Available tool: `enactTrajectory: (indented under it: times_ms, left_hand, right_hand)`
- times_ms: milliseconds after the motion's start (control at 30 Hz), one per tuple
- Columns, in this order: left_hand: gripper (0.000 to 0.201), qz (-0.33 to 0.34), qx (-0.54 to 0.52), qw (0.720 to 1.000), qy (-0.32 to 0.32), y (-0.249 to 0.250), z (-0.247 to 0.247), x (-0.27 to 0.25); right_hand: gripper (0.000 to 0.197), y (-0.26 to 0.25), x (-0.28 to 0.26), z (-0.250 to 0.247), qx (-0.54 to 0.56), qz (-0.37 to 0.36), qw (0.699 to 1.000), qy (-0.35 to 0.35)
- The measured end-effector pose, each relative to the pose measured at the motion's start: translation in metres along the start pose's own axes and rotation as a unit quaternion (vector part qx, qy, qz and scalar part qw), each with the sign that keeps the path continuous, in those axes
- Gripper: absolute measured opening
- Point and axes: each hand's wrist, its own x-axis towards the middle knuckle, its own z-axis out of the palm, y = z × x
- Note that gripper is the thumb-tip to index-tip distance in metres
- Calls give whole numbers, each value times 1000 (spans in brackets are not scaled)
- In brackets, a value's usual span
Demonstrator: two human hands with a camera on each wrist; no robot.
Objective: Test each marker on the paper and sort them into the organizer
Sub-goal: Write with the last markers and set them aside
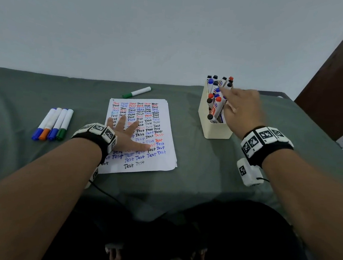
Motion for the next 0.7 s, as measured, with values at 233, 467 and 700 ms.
enactTrajectory:
  times_ms: [233, 467, 700]
  left_hand:
    - [144, 6, 5, 1000, 4, 0, 0, -1]
    - [143, 5, 0, 1000, 3, 0, 0, -1]
    - [143, 4, -1, 1000, -2, 0, 0, -1]
  right_hand:
    - [72, 2, -13, 2, 200, 228, 952, 46]
    - [73, -17, -15, 13, 312, 153, 938, 23]
    - [68, -21, -14, 21, 217, 99, 970, -50]
